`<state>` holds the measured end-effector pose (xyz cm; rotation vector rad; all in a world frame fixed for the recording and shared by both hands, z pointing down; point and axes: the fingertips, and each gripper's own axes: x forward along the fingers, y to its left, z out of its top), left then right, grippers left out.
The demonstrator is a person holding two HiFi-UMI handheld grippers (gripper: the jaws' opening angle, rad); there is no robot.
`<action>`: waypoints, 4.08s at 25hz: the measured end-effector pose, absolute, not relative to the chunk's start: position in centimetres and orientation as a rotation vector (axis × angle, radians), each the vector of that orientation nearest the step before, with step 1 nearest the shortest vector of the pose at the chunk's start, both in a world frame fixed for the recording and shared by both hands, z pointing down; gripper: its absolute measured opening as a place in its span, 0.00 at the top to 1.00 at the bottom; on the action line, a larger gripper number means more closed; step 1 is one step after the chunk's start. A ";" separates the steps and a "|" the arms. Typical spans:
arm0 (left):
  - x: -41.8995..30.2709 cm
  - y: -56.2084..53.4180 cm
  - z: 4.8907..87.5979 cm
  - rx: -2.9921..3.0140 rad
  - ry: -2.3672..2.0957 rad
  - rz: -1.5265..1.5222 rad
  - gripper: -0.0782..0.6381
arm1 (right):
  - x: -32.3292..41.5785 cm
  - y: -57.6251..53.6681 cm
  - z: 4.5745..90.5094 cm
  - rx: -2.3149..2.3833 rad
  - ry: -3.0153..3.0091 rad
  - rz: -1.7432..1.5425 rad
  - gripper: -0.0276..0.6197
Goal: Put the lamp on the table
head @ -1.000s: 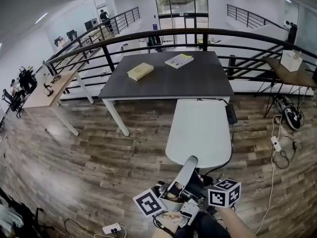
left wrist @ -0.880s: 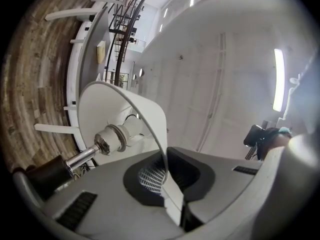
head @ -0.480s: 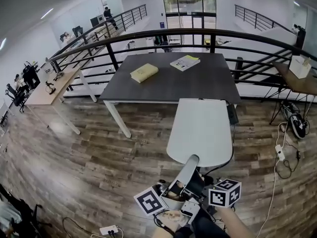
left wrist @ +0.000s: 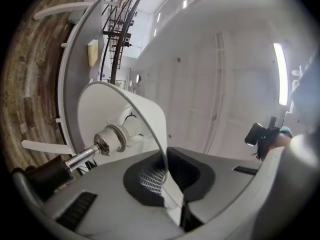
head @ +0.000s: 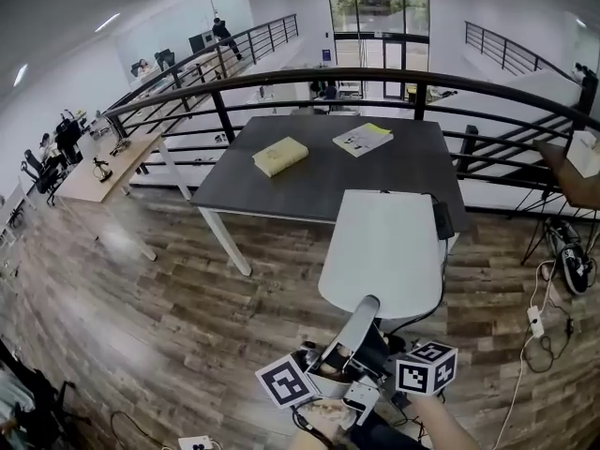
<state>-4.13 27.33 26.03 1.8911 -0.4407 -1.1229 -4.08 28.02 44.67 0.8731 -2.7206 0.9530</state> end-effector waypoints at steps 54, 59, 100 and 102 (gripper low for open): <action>-5.0 -11.4 27.4 1.869 -0.364 -1.037 0.87 | -5.4 -10.4 46.1 0.990 -2.686 1.004 0.66; -5.8 -14.5 27.6 1.859 -0.356 -1.037 0.87 | -5.9 -13.3 46.2 1.007 -2.675 1.002 0.66; -0.1 -34.7 31.2 1.793 -0.425 -1.037 0.87 | 0.3 -32.8 49.7 0.958 -2.625 1.048 0.66; 0.5 -35.7 31.4 1.794 -0.425 -1.032 0.87 | 0.8 -33.8 49.9 0.963 -2.624 1.052 0.66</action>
